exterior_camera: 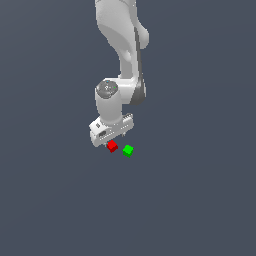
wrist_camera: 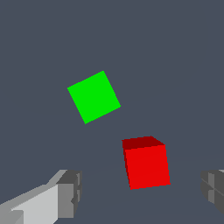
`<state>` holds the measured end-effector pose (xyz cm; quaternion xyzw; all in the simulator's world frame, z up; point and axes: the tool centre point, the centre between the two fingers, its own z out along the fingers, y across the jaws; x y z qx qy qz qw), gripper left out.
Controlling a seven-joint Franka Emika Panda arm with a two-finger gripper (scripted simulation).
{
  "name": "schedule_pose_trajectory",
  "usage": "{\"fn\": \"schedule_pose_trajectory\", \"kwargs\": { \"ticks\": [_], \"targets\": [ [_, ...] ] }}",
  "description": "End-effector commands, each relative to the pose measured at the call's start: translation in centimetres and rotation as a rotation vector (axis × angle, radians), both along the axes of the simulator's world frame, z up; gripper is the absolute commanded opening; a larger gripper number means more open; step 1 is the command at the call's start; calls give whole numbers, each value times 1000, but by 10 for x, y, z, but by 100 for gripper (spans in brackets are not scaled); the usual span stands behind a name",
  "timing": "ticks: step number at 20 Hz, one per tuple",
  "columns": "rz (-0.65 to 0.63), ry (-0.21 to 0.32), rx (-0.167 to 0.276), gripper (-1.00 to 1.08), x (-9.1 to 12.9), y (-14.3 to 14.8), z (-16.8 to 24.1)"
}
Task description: Stack the red cube on top of the green cube.
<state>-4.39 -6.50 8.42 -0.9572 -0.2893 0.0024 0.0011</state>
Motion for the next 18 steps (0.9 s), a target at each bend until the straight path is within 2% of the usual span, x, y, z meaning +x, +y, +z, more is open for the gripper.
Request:
{"fn": "schedule_pose_trajectory", "kwargs": {
  "ticks": [1,9,18],
  "targets": [
    [43,-2,0,100,0,-5,-4],
    [122,-5,0,100,0,-16,-13],
    [131,-5,0,100,1,-18,-15]
  ]
}}
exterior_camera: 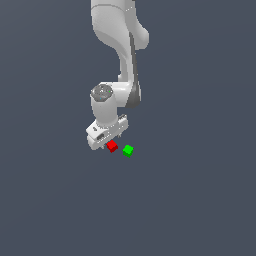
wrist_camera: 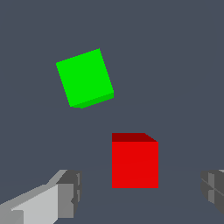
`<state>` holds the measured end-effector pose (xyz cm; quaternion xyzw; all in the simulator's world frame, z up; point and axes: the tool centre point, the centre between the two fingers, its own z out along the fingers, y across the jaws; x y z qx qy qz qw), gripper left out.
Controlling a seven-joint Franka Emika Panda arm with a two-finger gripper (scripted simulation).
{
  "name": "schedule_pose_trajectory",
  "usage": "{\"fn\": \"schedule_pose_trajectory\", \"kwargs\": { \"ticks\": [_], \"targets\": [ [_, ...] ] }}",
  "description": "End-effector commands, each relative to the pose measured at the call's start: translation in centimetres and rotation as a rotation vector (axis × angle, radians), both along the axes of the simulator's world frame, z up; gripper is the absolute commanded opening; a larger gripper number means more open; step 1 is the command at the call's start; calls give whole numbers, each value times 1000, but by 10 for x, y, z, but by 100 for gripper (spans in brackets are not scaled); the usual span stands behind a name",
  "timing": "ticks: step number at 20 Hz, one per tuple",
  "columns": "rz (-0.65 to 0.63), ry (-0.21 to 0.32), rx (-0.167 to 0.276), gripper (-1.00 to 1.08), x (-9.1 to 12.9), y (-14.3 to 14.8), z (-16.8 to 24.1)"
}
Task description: Stack the red cube on top of the green cube.
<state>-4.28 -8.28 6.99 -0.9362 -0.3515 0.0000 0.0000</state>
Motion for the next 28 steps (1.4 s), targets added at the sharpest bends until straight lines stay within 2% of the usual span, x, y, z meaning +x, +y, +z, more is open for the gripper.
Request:
{"fn": "schedule_pose_trajectory", "kwargs": {
  "ticks": [1,12,17,18,28],
  "targets": [
    [0,0,0,100,0,0,-1],
    [1,0,0,100,-1,0,-43],
    [1,0,0,100,0,0,-50],
    [1,0,0,-100,0,0,-50],
    [1,0,0,-100,0,0,-50]
  ]
}}
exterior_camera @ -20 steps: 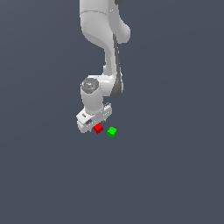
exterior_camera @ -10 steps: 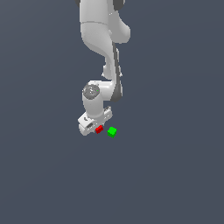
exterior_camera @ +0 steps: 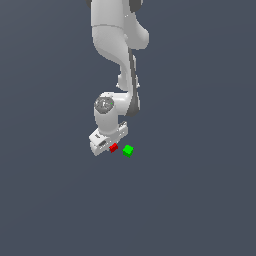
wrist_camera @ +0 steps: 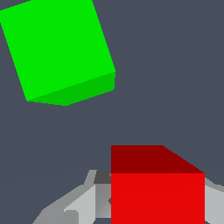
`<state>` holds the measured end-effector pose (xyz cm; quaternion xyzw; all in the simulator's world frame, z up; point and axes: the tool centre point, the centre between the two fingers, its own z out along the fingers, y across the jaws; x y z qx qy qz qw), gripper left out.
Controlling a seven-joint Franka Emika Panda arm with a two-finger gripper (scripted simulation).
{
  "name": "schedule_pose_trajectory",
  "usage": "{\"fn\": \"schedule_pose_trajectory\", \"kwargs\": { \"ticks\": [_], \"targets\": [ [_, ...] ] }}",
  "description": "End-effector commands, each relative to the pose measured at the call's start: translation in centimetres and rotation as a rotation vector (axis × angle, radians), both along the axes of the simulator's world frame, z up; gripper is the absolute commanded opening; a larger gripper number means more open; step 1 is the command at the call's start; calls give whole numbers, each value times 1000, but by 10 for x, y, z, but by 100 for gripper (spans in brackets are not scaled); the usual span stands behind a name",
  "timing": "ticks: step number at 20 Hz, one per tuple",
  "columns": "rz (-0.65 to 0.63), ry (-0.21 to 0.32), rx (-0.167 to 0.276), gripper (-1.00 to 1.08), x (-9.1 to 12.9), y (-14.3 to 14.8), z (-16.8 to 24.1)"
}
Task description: Stack the red cube on top of the green cube.
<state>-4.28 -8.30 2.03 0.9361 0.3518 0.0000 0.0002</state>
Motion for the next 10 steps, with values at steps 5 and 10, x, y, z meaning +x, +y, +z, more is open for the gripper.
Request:
{"fn": "schedule_pose_trajectory", "kwargs": {
  "ticks": [5,10],
  "targets": [
    [0,0,0,-100,0,0,7],
    [0,0,0,-100,-1,0,30]
  ]
}}
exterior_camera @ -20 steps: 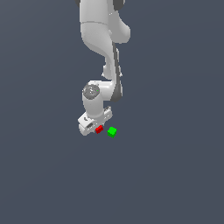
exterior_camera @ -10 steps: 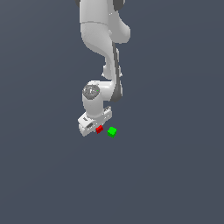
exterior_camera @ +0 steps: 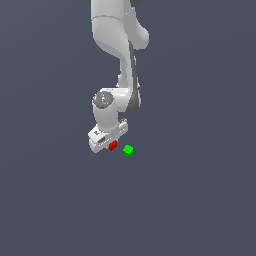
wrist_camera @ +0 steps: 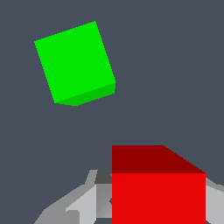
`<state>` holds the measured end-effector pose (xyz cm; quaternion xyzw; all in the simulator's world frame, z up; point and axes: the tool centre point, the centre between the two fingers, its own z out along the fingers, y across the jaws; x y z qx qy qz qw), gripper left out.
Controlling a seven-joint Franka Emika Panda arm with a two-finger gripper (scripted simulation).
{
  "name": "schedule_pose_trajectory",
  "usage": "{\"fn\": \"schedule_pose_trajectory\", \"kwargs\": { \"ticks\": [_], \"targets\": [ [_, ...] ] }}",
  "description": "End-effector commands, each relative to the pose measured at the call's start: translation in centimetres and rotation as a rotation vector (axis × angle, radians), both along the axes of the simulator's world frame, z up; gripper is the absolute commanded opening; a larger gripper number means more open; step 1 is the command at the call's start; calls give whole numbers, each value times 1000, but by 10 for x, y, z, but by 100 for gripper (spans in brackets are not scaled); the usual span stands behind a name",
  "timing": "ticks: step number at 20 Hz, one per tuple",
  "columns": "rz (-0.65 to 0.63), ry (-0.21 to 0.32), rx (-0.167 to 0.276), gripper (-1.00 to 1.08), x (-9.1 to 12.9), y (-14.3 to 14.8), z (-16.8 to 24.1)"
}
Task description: Stack the red cube on top of the green cube.
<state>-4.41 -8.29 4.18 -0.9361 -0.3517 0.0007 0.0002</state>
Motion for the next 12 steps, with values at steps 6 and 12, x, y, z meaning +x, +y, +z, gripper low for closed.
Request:
{"fn": "schedule_pose_trajectory", "kwargs": {
  "ticks": [6,12],
  "targets": [
    [0,-2,-1,-100,0,0,50],
    [1,-1,0,-100,0,1,74]
  ]
}}
